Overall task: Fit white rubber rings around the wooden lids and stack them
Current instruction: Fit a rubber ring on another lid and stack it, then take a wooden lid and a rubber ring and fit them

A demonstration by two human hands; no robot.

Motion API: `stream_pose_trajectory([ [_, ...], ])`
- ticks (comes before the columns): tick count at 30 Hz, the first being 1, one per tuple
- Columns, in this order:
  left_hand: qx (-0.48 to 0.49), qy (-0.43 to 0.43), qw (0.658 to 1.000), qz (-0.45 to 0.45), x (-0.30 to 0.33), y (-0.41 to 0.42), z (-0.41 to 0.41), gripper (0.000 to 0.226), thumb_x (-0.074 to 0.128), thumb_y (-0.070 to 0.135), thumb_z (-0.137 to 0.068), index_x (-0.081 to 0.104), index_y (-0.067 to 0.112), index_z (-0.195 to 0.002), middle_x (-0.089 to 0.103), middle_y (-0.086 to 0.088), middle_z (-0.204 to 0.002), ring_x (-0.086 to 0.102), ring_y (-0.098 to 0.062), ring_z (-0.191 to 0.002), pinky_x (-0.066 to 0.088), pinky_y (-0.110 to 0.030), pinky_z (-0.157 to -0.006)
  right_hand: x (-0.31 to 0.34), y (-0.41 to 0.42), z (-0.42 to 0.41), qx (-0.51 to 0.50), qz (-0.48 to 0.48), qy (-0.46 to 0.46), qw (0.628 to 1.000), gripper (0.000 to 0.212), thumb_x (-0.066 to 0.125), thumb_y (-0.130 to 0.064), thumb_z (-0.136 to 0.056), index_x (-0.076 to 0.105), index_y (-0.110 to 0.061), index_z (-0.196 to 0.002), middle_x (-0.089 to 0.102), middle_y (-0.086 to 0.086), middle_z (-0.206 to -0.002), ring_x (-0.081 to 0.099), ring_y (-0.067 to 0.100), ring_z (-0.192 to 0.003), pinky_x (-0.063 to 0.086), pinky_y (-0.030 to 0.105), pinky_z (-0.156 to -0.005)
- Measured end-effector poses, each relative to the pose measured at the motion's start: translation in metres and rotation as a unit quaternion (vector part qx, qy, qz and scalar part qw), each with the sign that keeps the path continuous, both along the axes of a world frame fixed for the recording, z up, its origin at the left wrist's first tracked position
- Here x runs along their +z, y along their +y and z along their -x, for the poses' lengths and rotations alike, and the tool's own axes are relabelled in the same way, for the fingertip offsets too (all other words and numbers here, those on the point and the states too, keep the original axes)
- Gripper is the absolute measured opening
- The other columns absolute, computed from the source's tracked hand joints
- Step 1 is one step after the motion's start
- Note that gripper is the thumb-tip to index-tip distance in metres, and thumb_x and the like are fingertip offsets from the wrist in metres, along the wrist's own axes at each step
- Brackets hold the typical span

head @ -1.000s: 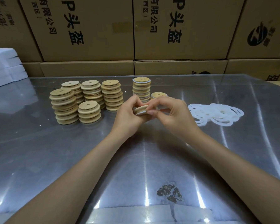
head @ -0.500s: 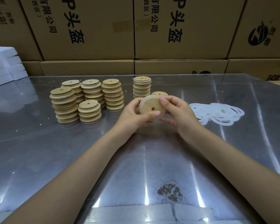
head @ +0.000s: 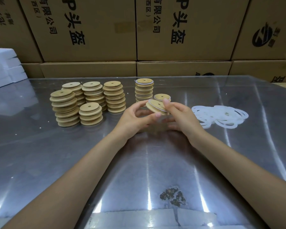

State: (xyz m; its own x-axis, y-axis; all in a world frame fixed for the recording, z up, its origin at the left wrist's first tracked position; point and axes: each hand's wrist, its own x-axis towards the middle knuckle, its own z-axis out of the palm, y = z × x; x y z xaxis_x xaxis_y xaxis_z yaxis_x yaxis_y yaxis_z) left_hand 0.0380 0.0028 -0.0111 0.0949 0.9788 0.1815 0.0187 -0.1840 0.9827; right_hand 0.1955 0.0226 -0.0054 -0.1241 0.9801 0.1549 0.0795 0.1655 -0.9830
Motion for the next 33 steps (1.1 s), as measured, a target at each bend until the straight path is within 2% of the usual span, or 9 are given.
stream_pose_trajectory([
  [5,0.015,0.012,1.0,-0.006,0.0,0.002,0.005,0.039,0.069,0.018,-0.084,0.061,0.013,-0.122,0.071,-0.006,-0.104,0.067,-0.005,-0.082,0.049,-0.013,-0.062,-0.003,-0.003,0.0,0.046,-0.038,-0.034,0.998,0.018,0.062,-0.041,-0.086,0.067,-0.031,-0.1,0.069,-0.012,-0.09,0.062,-0.003,-0.078,0.05,0.012,-0.065],
  [8,-0.005,0.026,1.0,-0.016,-0.001,0.003,0.007,0.034,0.067,0.016,-0.086,0.063,0.011,-0.119,0.071,-0.005,-0.106,0.067,-0.008,-0.094,0.053,-0.018,-0.07,-0.004,-0.002,-0.001,0.039,-0.041,-0.041,0.998,0.021,0.063,-0.038,-0.086,0.066,-0.029,-0.105,0.07,-0.008,-0.096,0.064,0.0,-0.086,0.051,0.014,-0.068],
  [12,0.041,0.165,0.98,-0.101,0.001,0.005,0.013,0.035,0.075,0.025,-0.079,0.063,0.027,-0.112,0.071,0.007,-0.1,0.065,0.0,-0.09,0.052,-0.02,-0.075,-0.003,-0.003,-0.002,0.069,-0.042,-0.023,0.996,0.024,0.064,-0.034,-0.086,0.066,-0.025,-0.108,0.072,-0.009,-0.101,0.065,-0.006,-0.087,0.049,0.008,-0.067],
  [15,0.122,0.312,0.93,-0.154,0.002,0.004,0.016,0.047,0.078,0.044,-0.07,0.062,0.034,-0.114,0.07,0.015,-0.092,0.059,0.005,-0.07,0.05,-0.025,-0.069,-0.005,-0.002,-0.003,0.089,-0.035,-0.024,0.995,0.033,0.068,-0.029,-0.084,0.064,-0.02,-0.115,0.072,-0.005,-0.106,0.066,0.003,-0.099,0.051,0.014,-0.079],
  [17,0.146,0.375,0.897,-0.184,0.004,0.002,0.014,0.054,0.076,0.049,-0.069,0.06,0.034,-0.118,0.068,0.015,-0.096,0.057,0.0,-0.072,0.049,-0.029,-0.069,-0.008,0.001,-0.002,0.082,-0.036,-0.017,0.996,0.038,0.072,-0.024,-0.081,0.064,-0.016,-0.117,0.071,-0.001,-0.108,0.066,0.008,-0.101,0.052,0.021,-0.086],
  [22,0.203,0.555,0.79,-0.165,0.006,0.002,0.023,0.062,0.067,0.047,-0.082,0.044,0.024,-0.135,0.056,0.003,-0.126,0.05,-0.017,-0.118,0.043,-0.033,-0.087,-0.014,0.025,0.002,-0.036,-0.102,-0.025,0.994,0.022,0.075,-0.028,-0.078,0.062,-0.033,-0.096,0.068,-0.018,-0.1,0.063,-0.007,-0.092,0.047,0.008,-0.075],
  [25,0.288,0.6,0.732,-0.146,0.011,0.003,0.037,0.048,0.061,0.038,-0.087,0.049,0.016,-0.127,0.054,-0.007,-0.124,0.048,-0.028,-0.117,0.039,-0.04,-0.094,-0.016,0.049,0.002,-0.142,-0.146,-0.129,0.971,0.046,0.074,-0.046,-0.074,0.058,-0.029,-0.114,0.065,-0.014,-0.108,0.06,0.006,-0.104,0.047,0.023,-0.088],
  [28,0.364,0.62,0.689,-0.086,0.015,0.003,0.053,0.046,0.061,0.037,-0.086,0.05,0.011,-0.122,0.05,-0.011,-0.127,0.042,-0.031,-0.122,0.032,-0.046,-0.102,-0.016,0.073,0.004,-0.205,-0.162,-0.209,0.942,0.065,0.067,-0.058,-0.072,0.052,-0.026,-0.126,0.062,-0.009,-0.12,0.055,0.014,-0.115,0.041,0.028,-0.086],
  [33,0.398,0.611,0.684,0.015,0.014,0.006,0.069,0.051,0.063,0.04,-0.085,0.051,0.007,-0.123,0.048,-0.015,-0.13,0.039,-0.035,-0.126,0.031,-0.053,-0.106,-0.016,0.103,0.008,-0.224,-0.135,-0.276,0.925,0.068,0.062,-0.063,-0.074,0.049,-0.025,-0.129,0.059,-0.002,-0.123,0.048,0.02,-0.121,0.037,0.032,-0.081],
])
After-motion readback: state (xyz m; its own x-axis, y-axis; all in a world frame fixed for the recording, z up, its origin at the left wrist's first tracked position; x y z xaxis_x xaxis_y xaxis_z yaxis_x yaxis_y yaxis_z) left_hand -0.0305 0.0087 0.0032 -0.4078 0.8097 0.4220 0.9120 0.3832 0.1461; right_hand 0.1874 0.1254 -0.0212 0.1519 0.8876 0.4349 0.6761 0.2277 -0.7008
